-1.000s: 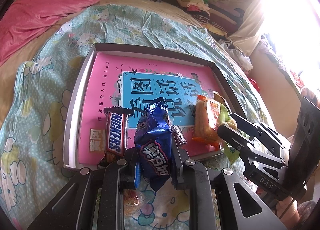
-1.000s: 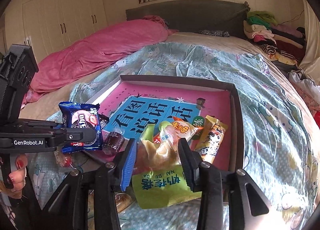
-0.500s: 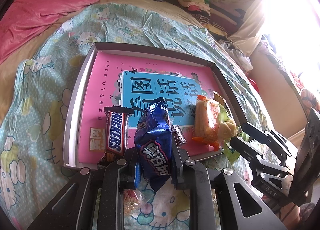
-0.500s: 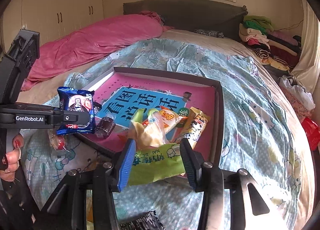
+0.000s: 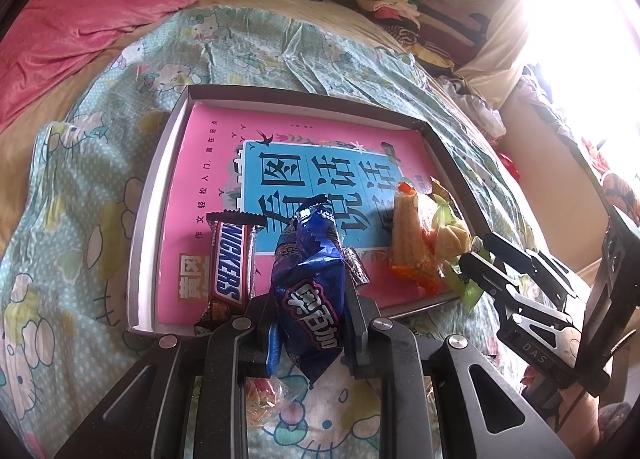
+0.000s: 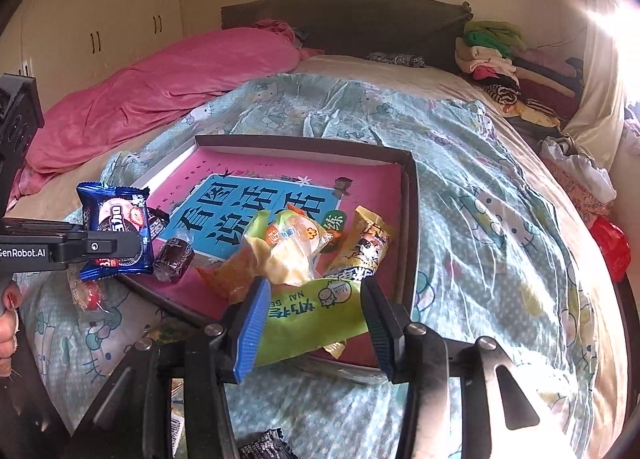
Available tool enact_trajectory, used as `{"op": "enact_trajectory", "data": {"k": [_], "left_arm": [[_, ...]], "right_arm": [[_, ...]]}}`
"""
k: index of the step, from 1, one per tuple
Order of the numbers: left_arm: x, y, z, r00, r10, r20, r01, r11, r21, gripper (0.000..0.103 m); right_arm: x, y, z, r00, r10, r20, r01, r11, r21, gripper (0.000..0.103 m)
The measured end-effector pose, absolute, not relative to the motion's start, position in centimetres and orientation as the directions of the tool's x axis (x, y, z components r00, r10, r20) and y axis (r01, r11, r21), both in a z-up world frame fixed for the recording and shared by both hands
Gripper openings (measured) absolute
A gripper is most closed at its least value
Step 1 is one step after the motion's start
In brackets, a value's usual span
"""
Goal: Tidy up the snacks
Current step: 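Lower both bags into the tray and open both tools, then withdraw both open tools from the tray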
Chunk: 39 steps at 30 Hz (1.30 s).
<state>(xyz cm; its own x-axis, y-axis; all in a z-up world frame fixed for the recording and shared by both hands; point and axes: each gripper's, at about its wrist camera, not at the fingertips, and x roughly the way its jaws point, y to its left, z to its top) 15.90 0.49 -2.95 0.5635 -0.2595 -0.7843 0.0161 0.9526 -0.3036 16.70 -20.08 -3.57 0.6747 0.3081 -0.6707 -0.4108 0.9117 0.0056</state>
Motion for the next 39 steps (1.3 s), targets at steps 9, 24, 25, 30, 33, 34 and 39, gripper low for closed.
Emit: {"op": "enact_trajectory", "data": {"k": [9, 24, 25, 30, 33, 34, 39], "left_arm": [[15.9, 0.4, -2.6, 0.563, -0.258, -0.785, 0.02, 0.954, -0.299, 0.034], [15.7, 0.3, -1.7, 0.582, -0.251, -0.773, 0.034, 0.958, -0.285, 0.054], [15.6, 0.3, -1.5, 0.59, -0.246, -0.769, 0.036, 0.96, -0.279, 0.056], [15.4, 0.1, -0.9, 0.602, -0.235, -0.763, 0.045, 0.964, -0.261, 0.059], [15.3, 0.0, -0.7, 0.611, -0.233, -0.757, 0.052, 0.965, -0.256, 0.062], [15.2, 0.0, -0.6, 0.614, -0.234, -0.754, 0.055, 0.966, -0.254, 0.066], [15.2, -0.2, -0.4, 0.615, -0.247, -0.749, 0.07, 0.963, -0.261, 0.071]], "right_arm": [[17.3, -20.6, -3.6, 0.688, 0.288, -0.666, -0.377, 0.926, 0.011, 0.051], [17.7, -21.1, -3.7, 0.704, 0.268, -0.658, -0.347, 0.938, 0.012, 0.056], [17.6, -21.2, -3.6, 0.705, 0.269, -0.657, -0.345, 0.938, 0.014, 0.056], [17.6, -21.5, -3.4, 0.708, 0.276, -0.651, -0.337, 0.941, 0.032, 0.056], [17.4, -21.7, -3.1, 0.717, 0.278, -0.639, -0.335, 0.941, 0.034, 0.056], [17.4, -21.7, -3.0, 0.72, 0.28, -0.635, -0.334, 0.942, 0.037, 0.057], [17.2, -21.8, -2.6, 0.729, 0.288, -0.62, -0.336, 0.941, 0.043, 0.058]]}}
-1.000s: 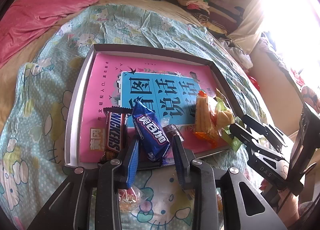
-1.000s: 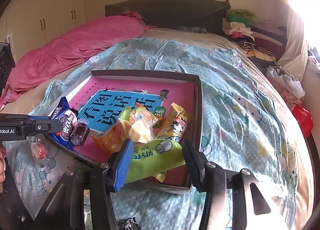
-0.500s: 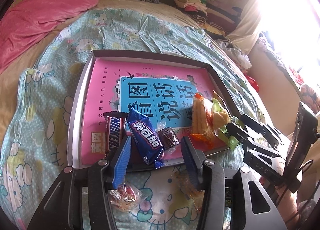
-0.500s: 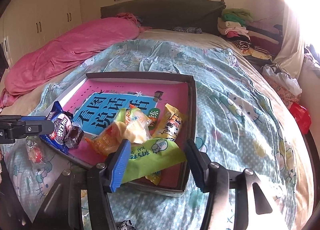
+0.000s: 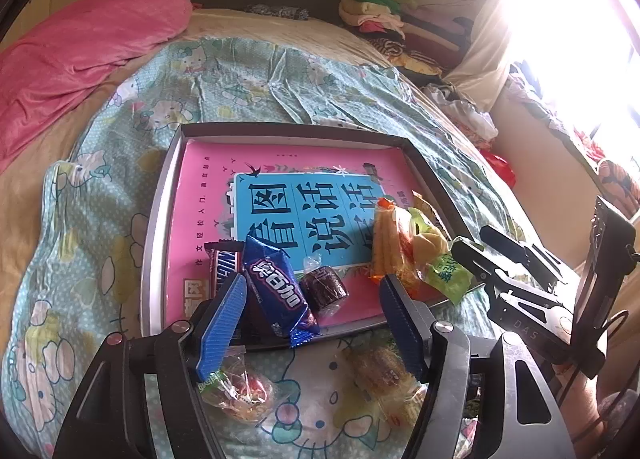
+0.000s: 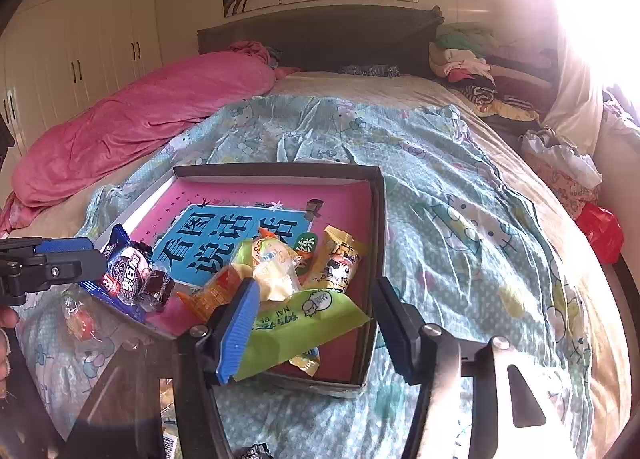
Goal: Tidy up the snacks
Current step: 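Withdraw both open tools from the tray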
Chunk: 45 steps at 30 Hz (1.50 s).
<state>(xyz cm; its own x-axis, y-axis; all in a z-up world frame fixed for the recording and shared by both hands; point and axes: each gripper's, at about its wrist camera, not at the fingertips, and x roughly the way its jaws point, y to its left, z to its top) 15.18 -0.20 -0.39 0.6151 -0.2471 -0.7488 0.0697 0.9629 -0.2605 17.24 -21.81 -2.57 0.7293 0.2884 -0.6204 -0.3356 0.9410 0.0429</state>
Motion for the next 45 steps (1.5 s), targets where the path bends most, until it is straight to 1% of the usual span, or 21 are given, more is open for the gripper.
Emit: {"op": "enact_trajectory", "data": {"k": [4, 6, 11, 19, 33, 45], "left_arm": [[15.0, -0.4, -0.1, 0.628, -0.254, -0.736, 0.088, 0.963, -0.256, 0.076], [14.9, -0.3, 0.1, 0.628, -0.264, -0.732, 0.097, 0.96, -0.263, 0.076], [15.0, 0.8, 0.3, 0.632, -0.275, -0.725, 0.069, 0.951, -0.301, 0.077], [14.5, 1.8, 0.8, 0.648, -0.247, -0.72, 0.046, 0.957, -0.287, 0.078], [13.4, 2.7, 1.0, 0.653, -0.232, -0.721, 0.038, 0.961, -0.275, 0.078], [12.3, 2.9, 1.2, 0.651, -0.229, -0.724, 0.04, 0.963, -0.268, 0.078]], "right_arm": [[17.1, -21.8, -2.3, 0.737, 0.291, -0.61, -0.336, 0.941, 0.043, 0.061], [17.0, -21.9, -2.2, 0.741, 0.296, -0.602, -0.338, 0.94, 0.046, 0.064], [16.7, -21.9, -1.6, 0.752, 0.312, -0.58, -0.346, 0.937, 0.055, 0.067], [16.0, -21.9, -1.0, 0.753, 0.352, -0.556, -0.369, 0.925, 0.085, 0.076], [14.3, -21.6, 0.0, 0.746, 0.408, -0.526, -0.418, 0.902, 0.107, 0.081], [13.1, -21.4, 0.6, 0.74, 0.421, -0.524, -0.433, 0.895, 0.107, 0.081]]}}
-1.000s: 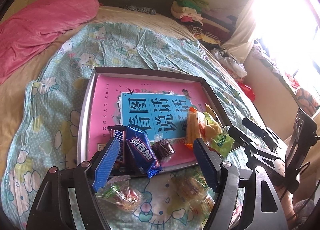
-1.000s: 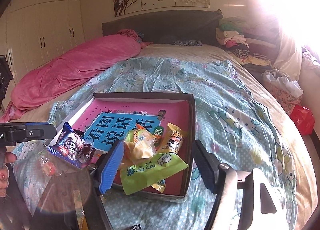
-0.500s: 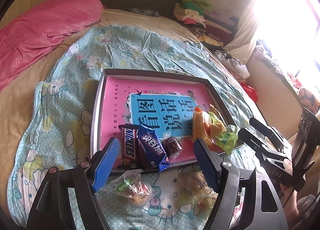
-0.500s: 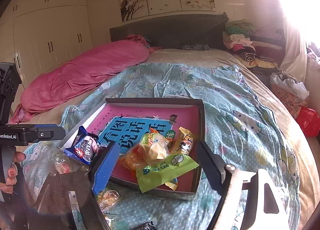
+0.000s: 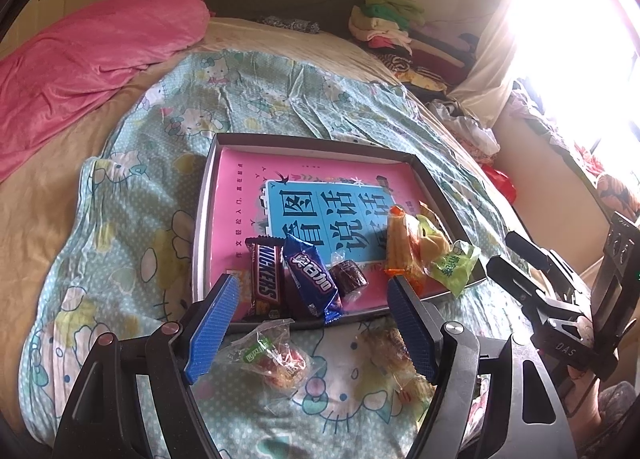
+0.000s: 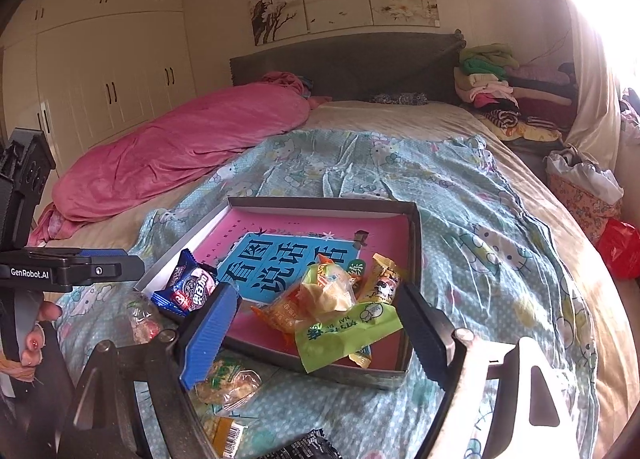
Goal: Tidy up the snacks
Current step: 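Withdraw both open tools from the tray, then move both open tools down toward the loose snacks on the sheet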
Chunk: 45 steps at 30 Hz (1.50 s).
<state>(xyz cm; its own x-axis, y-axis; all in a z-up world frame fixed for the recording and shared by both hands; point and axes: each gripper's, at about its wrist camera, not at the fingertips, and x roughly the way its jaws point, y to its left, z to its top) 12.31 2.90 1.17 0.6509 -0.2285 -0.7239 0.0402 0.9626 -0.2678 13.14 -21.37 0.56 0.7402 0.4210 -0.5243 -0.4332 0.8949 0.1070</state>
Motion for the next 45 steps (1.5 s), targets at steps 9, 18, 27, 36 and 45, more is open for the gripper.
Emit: {"op": "enact_trajectory", "data": {"k": [9, 18, 27, 36, 45], "left_arm": [[11.6, 3.2, 1.3, 0.651, -0.226, -0.725, 0.038, 0.963, -0.266, 0.078], [10.8, 3.3, 1.6, 0.651, -0.23, -0.723, 0.047, 0.963, -0.264, 0.078], [10.1, 3.3, 0.9, 0.635, -0.218, -0.741, 0.045, 0.968, -0.246, 0.078], [9.7, 3.5, 0.3, 0.621, -0.212, -0.755, 0.041, 0.97, -0.239, 0.078], [9.3, 3.4, -0.1, 0.606, -0.211, -0.767, 0.043, 0.972, -0.233, 0.078]], "right_arm": [[12.0, -21.2, 1.0, 0.734, 0.426, -0.529, -0.438, 0.892, 0.112, 0.081], [11.4, -21.6, 0.7, 0.724, 0.41, -0.555, -0.417, 0.901, 0.121, 0.081], [10.6, -21.8, 0.3, 0.713, 0.392, -0.582, -0.4, 0.908, 0.122, 0.081], [9.9, -21.3, 0.2, 0.7, 0.396, -0.595, -0.415, 0.903, 0.112, 0.081], [9.3, -20.1, -0.2, 0.683, 0.403, -0.609, -0.441, 0.892, 0.096, 0.081]]}}
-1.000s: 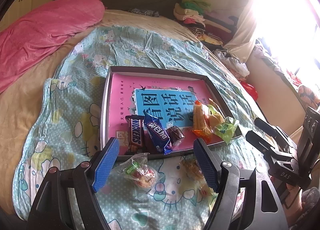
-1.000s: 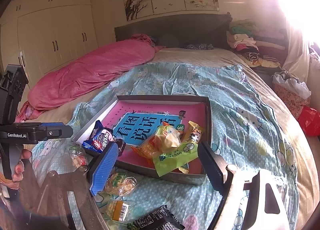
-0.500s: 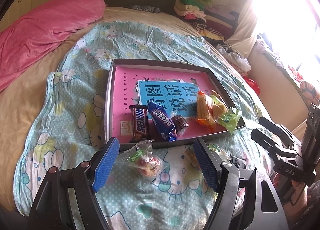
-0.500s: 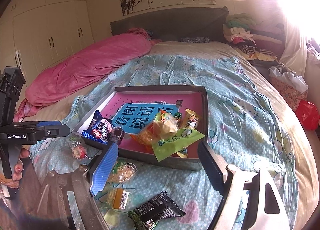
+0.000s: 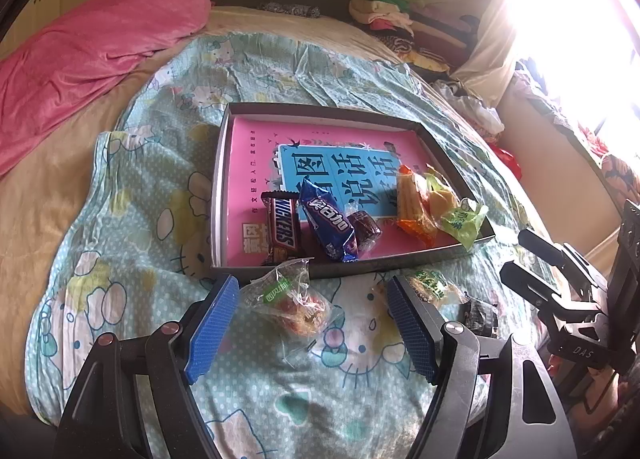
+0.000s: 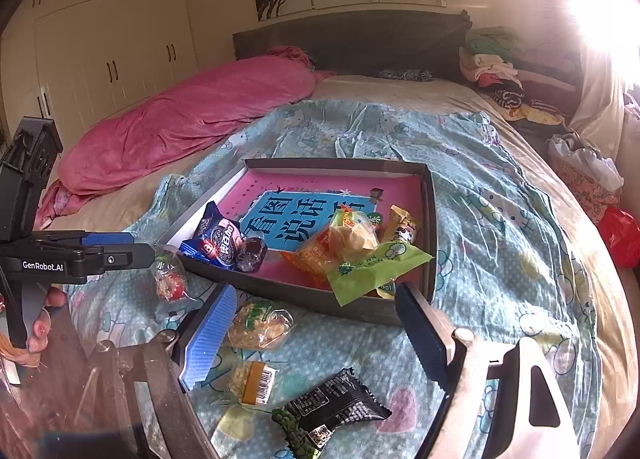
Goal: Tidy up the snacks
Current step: 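Move both open tools down toward the loose snacks on the sheet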
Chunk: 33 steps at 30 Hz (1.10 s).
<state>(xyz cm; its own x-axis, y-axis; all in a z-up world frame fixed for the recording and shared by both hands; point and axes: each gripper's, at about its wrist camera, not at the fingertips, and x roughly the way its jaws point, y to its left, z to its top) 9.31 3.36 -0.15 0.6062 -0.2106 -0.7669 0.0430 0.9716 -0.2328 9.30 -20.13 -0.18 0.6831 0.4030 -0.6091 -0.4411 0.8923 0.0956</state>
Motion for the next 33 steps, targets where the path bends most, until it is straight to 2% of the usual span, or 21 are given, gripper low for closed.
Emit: {"op": "enact_trajectory", "data": {"k": [20, 33], "left_arm": [[8.5, 2.3, -1.5, 0.562, -0.222, -0.797, 0.061, 0.972, -0.228, 0.078], [8.1, 0.3, -2.8, 0.509, -0.243, -0.826, 0.095, 0.969, -0.226, 0.078]], "right_arm": [[8.5, -19.5, -0.8, 0.664, 0.397, -0.634, -0.452, 0.888, 0.083, 0.081], [8.0, -19.2, -2.4, 0.594, 0.385, -0.707, -0.464, 0.881, 0.09, 0.081]]}}
